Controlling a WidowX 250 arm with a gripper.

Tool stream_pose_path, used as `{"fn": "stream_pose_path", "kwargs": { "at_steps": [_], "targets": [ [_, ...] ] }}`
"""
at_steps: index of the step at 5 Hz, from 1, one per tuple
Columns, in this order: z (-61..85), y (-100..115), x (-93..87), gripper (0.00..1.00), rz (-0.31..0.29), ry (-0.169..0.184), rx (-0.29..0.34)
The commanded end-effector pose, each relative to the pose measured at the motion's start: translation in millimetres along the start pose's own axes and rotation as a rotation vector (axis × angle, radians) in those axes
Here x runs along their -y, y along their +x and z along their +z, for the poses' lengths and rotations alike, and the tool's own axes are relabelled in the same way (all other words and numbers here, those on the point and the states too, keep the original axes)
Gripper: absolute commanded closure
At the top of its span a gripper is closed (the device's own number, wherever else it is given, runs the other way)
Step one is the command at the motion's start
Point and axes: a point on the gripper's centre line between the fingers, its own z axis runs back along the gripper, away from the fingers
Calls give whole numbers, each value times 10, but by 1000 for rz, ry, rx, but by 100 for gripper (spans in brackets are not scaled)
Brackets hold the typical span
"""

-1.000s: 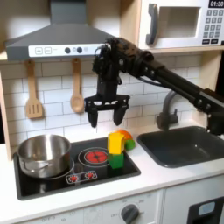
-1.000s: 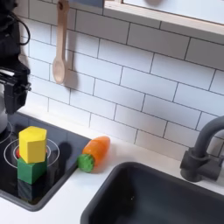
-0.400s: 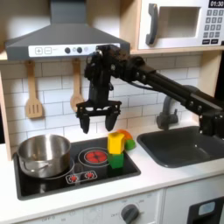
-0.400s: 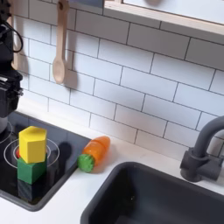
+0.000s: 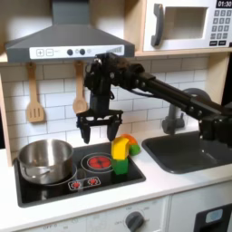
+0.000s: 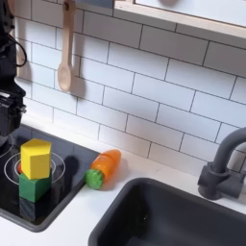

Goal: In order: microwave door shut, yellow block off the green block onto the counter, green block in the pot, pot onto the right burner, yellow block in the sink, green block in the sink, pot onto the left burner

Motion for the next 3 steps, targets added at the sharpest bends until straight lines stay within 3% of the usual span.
{"fn": "stream_pose_path", "kwargs": {
  "at_steps": [1, 3],
  "targets": [
    [-112, 43, 2, 0, -8, -20, -18],
    [-174, 23, -37, 0, -5, -17, -32]
  ]
}}
